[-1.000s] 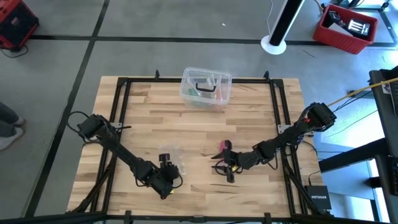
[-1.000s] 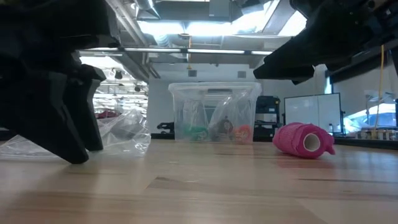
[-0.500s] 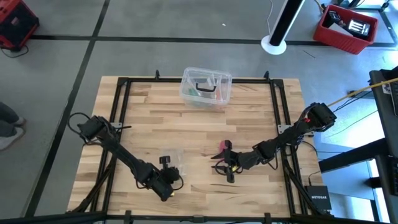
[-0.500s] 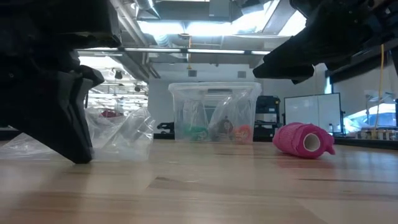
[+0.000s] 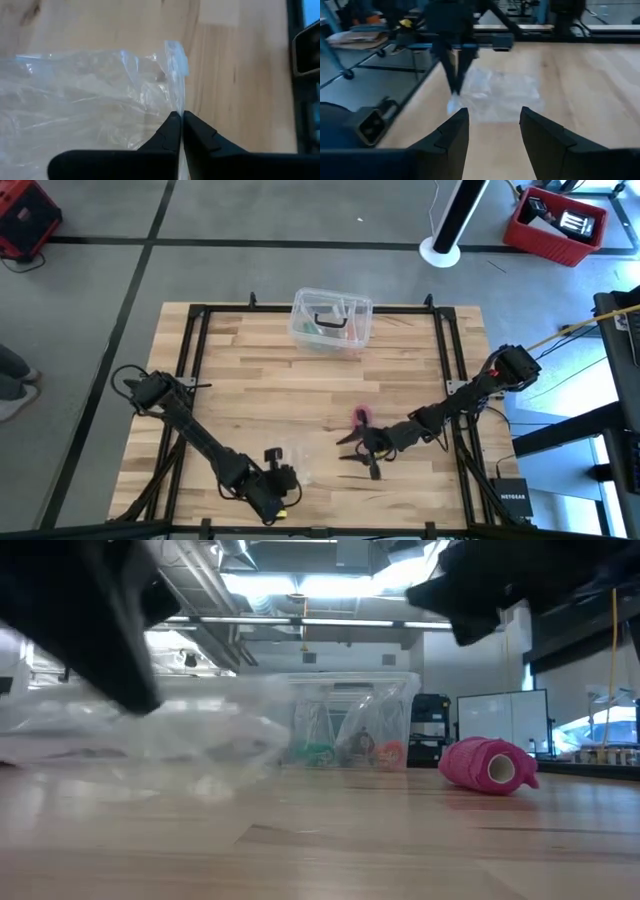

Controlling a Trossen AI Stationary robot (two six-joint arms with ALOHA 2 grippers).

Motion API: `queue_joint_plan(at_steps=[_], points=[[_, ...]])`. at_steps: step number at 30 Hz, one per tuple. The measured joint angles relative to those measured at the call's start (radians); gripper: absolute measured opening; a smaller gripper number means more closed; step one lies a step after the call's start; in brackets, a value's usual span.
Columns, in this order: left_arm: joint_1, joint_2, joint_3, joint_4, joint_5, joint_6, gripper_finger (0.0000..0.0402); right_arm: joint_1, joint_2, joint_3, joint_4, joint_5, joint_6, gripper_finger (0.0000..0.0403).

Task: Roll bandage
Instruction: Open the transparent zip bag

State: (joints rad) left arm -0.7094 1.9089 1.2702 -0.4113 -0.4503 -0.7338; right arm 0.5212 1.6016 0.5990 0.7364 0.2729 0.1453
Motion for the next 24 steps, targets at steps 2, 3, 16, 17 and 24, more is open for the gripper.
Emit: queue_joint_plan(at_steps=[2, 3, 16, 17, 24], points=[[-0.003, 0.001, 0.019, 0.003, -0.003, -0.003, 0.0002, 0.030, 0.000, 0.003, 0.001, 0.000, -0.002, 0.0177], [-0.003, 0.000, 0.025, 0.009, -0.007, -0.010, 0.0002, 0.049, 0.000, 0.007, 0.000, 0.005, -0.005, 0.0177], [-0.011, -0.002, 0.029, 0.093, -0.012, -0.044, 0.0005, 0.220, 0.076, 0.096, -0.008, 0.181, -0.128, 0.0177], [-0.011, -0.002, 0.029, 0.095, -0.012, -0.044, 0.0005, 0.219, 0.091, 0.103, -0.009, 0.186, -0.140, 0.0177], [-0.011, -0.003, 0.030, 0.113, -0.007, -0.040, 0.0004, 0.218, 0.182, 0.183, -0.004, 0.221, -0.292, 0.0177]])
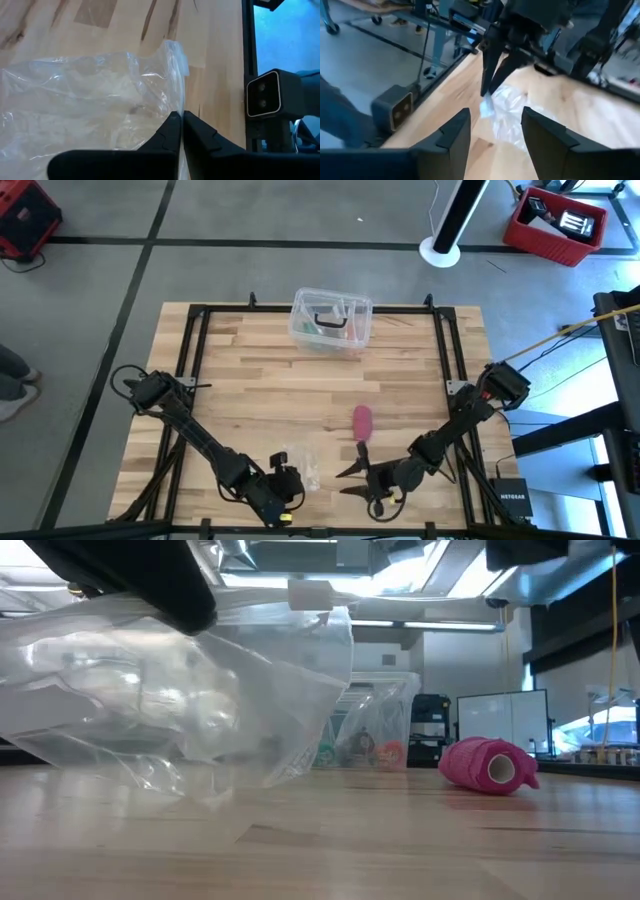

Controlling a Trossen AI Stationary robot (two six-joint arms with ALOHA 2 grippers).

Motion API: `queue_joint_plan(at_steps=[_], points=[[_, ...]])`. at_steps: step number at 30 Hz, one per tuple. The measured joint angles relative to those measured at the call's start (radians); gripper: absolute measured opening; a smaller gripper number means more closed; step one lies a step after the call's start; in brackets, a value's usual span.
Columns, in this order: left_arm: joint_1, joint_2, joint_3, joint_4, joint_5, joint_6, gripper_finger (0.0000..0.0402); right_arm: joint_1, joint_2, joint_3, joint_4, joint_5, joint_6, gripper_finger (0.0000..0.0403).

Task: Roll bandage
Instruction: Open the transparent zip bag

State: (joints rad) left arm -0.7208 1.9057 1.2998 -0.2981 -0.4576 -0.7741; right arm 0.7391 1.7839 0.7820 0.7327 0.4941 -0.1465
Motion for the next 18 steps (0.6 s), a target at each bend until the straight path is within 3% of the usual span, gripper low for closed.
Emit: queue_joint_plan(at_steps=[9, 15, 18], points=[[0.000, -0.001, 0.000, 0.003, 0.011, 0.017, 0.0003, -0.029, 0.016, 0.068, -0.051, 0.126, -0.252, 0.0177], [0.000, -0.001, 0.000, 0.004, 0.027, 0.028, 0.0004, -0.041, 0.020, 0.075, -0.270, 0.021, -0.184, 0.0177], [0.000, -0.002, 0.000, 0.018, 0.028, 0.046, 0.0002, -0.041, 0.054, 0.075, -0.272, 0.005, -0.150, 0.0177]])
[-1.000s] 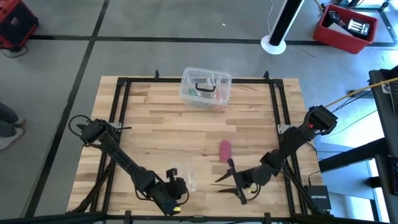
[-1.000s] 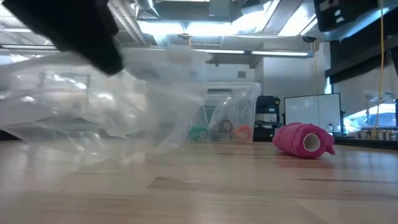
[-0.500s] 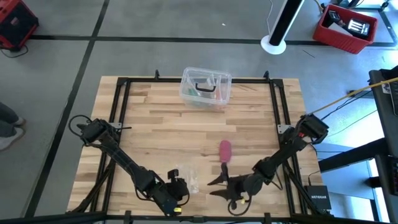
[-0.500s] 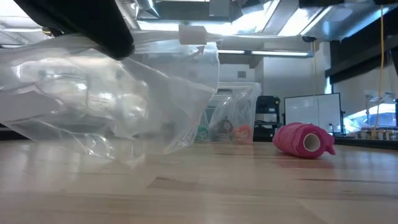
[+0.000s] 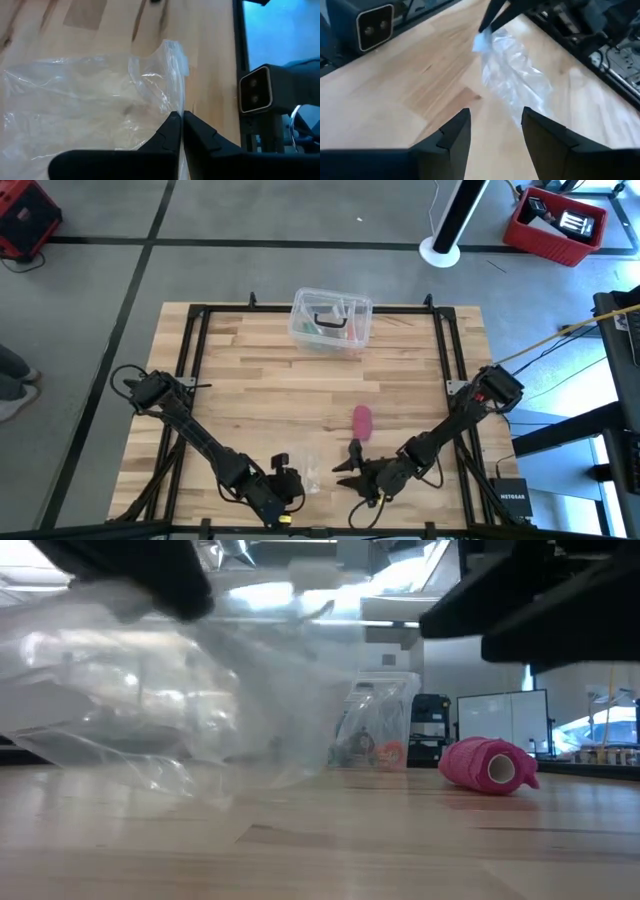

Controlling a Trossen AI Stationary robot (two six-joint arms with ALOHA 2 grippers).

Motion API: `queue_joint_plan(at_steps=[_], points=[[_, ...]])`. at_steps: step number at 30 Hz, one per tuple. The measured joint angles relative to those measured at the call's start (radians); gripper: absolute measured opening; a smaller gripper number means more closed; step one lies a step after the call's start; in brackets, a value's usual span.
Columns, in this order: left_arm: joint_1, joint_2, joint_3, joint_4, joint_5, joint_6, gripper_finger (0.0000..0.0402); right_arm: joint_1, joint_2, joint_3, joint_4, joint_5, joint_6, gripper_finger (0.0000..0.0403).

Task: Roll bandage
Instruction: Open the transparent zip bag

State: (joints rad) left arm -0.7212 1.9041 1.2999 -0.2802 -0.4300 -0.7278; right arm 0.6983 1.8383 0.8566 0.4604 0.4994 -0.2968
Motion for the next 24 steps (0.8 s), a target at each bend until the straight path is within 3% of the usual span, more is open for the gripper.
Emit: queue_joint_plan(at_steps=[9, 12, 17, 20, 24], points=[[0.010, 0.000, 0.002, 0.058, 0.001, 0.057, 0.0002, -0.008, 0.124, 0.003, 0.336, -0.022, -0.183, 0.0177], [0.014, 0.000, 0.002, 0.059, 0.001, 0.054, 0.0004, -0.013, 0.143, 0.041, 0.337, -0.105, -0.172, 0.0177], [0.018, 0.000, 0.002, 0.062, 0.001, 0.052, 0.0009, -0.011, 0.206, 0.121, 0.289, -0.064, -0.196, 0.0172], [0.018, 0.000, 0.002, 0.061, 0.001, 0.052, 0.0010, -0.012, 0.220, 0.155, 0.253, -0.046, -0.229, 0.0142], [0.018, 0.000, 0.002, 0.061, 0.001, 0.039, 0.0010, -0.018, 0.221, 0.172, 0.197, 0.014, -0.231, 0.0066]])
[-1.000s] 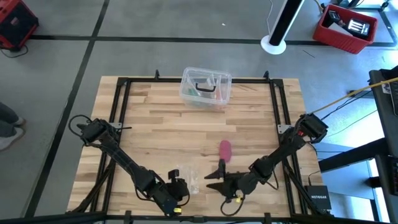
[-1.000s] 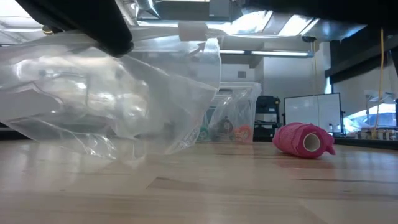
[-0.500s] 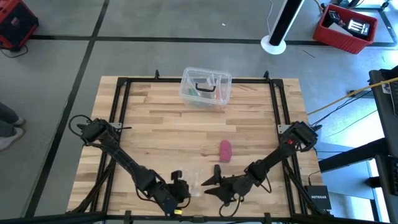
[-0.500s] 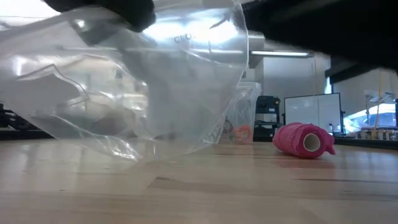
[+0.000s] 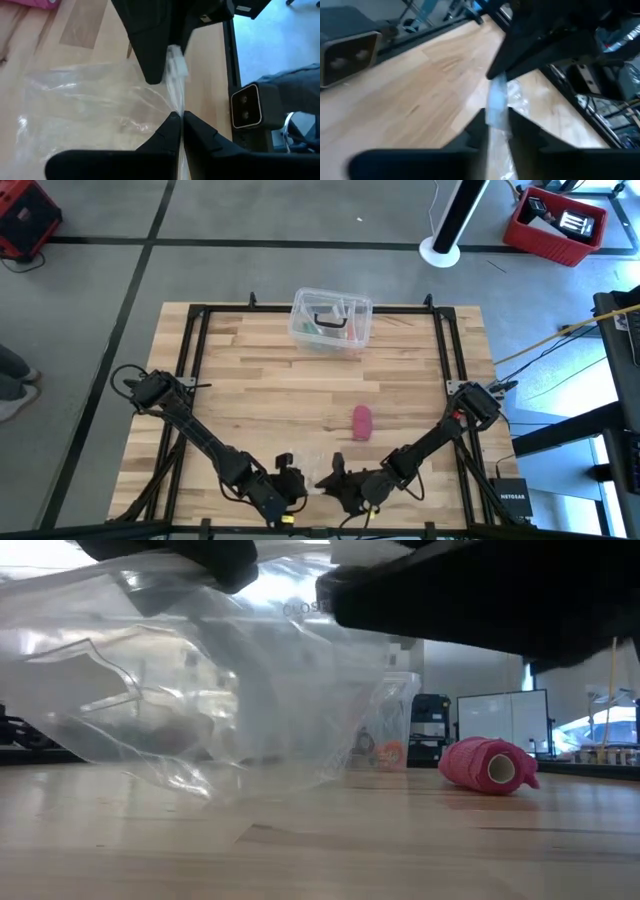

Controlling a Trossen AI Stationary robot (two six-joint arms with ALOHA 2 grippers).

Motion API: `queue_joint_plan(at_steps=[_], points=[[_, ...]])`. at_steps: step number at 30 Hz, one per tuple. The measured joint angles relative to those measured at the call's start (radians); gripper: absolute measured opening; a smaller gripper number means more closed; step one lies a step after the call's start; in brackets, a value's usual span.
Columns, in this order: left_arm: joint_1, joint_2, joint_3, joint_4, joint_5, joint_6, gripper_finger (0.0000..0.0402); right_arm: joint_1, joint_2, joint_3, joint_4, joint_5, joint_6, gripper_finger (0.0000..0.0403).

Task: Roll bandage
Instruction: Open the transparent zip bag

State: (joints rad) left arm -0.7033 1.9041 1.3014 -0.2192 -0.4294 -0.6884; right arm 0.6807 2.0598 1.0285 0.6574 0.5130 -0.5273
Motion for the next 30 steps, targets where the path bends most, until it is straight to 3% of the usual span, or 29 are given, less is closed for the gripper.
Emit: queue_joint_plan(at_steps=[3, 7, 12, 18, 25, 30], points=[[0.005, 0.000, 0.000, -0.002, 0.000, -0.006, 0.0010, 0.000, 0.000, 0.002, -0.005, 0.011, -0.001, 0.0012], [0.005, 0.000, 0.000, -0.004, 0.000, -0.019, 0.0025, 0.000, -0.001, 0.002, -0.004, 0.011, 0.054, 0.0017], [0.006, -0.034, 0.000, -0.011, 0.000, -0.017, 0.0076, 0.008, -0.029, 0.002, -0.006, 0.001, 0.180, 0.0008], [0.003, -0.112, 0.000, -0.003, -0.041, 0.051, 0.0122, 0.000, -0.095, 0.002, -0.111, -0.020, 0.472, 0.0005], [0.013, -0.087, 0.000, 0.097, -0.156, 0.147, 0.0117, -0.059, -0.111, 0.018, -0.172, -0.129, 0.784, 0.0004], [0.016, -0.071, 0.000, 0.084, -0.224, 0.165, 0.0105, -0.076, -0.111, 0.025, -0.194, -0.141, 0.827, 0.0003]])
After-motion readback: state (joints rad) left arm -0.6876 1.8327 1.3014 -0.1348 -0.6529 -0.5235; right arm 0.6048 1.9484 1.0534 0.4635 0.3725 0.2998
